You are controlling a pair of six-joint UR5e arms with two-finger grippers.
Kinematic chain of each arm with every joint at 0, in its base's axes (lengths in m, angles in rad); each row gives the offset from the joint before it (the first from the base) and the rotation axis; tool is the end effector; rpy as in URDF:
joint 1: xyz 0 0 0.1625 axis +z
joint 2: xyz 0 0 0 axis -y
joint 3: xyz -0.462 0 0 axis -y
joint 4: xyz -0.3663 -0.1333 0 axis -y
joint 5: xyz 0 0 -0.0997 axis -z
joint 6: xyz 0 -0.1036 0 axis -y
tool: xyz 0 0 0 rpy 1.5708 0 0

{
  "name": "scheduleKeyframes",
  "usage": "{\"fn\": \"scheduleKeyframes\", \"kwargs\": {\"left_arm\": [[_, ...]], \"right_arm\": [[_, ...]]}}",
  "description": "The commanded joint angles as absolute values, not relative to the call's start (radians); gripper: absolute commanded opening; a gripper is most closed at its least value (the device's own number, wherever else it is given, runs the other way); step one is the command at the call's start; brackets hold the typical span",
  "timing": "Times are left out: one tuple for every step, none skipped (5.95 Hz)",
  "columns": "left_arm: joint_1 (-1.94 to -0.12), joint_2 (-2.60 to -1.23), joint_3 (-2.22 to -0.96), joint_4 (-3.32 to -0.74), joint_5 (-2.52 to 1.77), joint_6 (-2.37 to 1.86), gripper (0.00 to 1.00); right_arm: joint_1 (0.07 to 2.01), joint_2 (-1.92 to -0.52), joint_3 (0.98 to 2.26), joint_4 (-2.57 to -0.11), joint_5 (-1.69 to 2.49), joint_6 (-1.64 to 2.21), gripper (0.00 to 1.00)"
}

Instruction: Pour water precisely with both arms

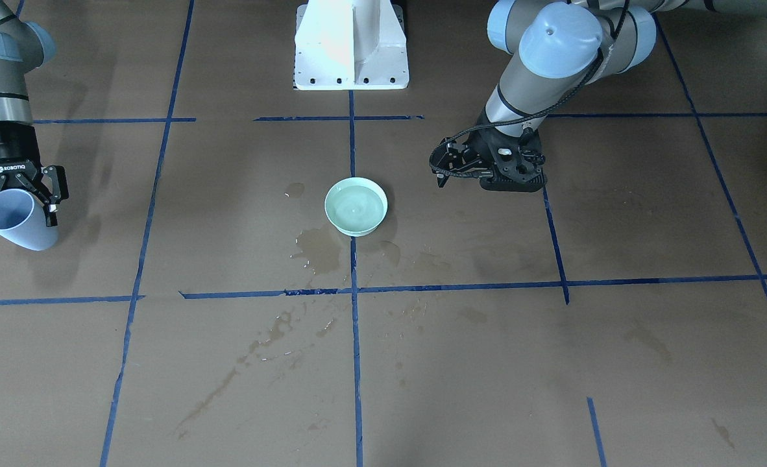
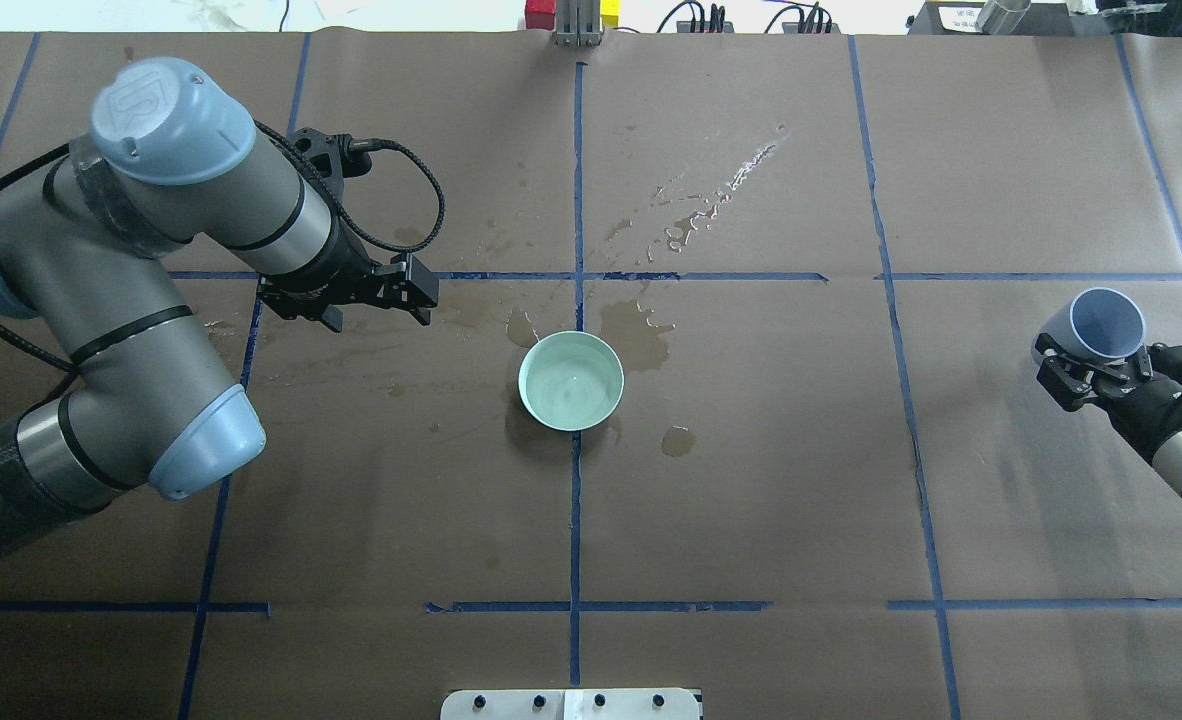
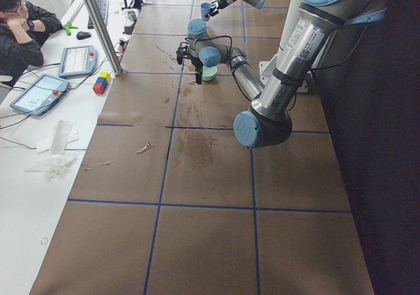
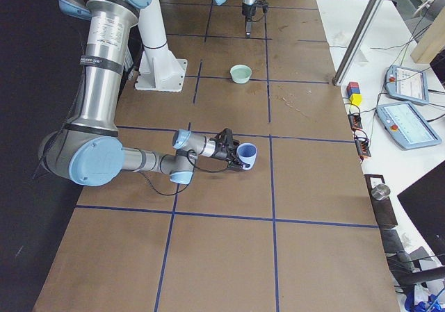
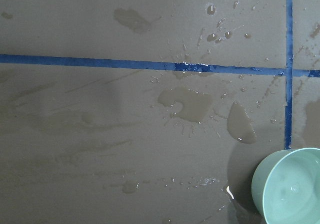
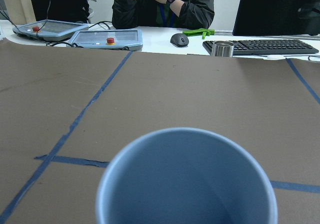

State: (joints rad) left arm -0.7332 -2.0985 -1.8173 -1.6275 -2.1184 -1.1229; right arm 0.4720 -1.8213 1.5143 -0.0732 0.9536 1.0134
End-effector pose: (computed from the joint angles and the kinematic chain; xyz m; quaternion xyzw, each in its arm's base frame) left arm 0.4128 -0.4786 0.2916 0.0109 0.4605 -0.0172 0.8874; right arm -0.2240 -0.3313 0.6595 0.4819 -0.3413 0.1365 0.7954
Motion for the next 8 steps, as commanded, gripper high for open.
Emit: {"fn": "scheduleKeyframes", "kwargs": {"left_arm": [[-0.733, -2.098, -1.819, -1.628, -2.118, -1.123, 1.00], [-0.733, -2.097, -1.819, -1.628, -2.118, -1.123, 1.00], [-0.733, -2.097, -1.822, -1.626, -2.118, -1.123, 1.00], [-0.733, -2.097, -1.822, -1.626, -2.118, -1.123, 1.00], [-0.733, -2.097, -1.822, -1.626, -2.118, -1.123, 1.00], [-0.733, -2.097, -1.822, -1.626, -2.118, -1.123, 1.00], [-0.733, -2.098, -1.822, -1.626, -2.118, -1.123, 1.00], [-0.733, -2.098, -1.824, -1.626, -2.118, -1.124, 1.00]], "right_arm": [[0.471, -1.821, 1.514, -0.054, 0.966, 1.031, 0.91], [0.471, -1.821, 1.514, -0.052, 0.976, 1.031, 0.98], [0.471, -1.821, 1.517, -0.052, 0.977, 1.032, 0.99], [0.472, -1.821, 1.525, -0.040, 0.977, 1.031, 0.99], [0.476, -1.824, 1.529, -0.029, 0.977, 1.031, 0.99], [0.477, -1.854, 1.540, 0.006, 0.976, 1.031, 1.00], [0.479, -1.886, 1.543, 0.044, 0.974, 1.029, 1.00], [0.479, -1.920, 1.583, 0.048, 0.976, 1.023, 1.00]]}}
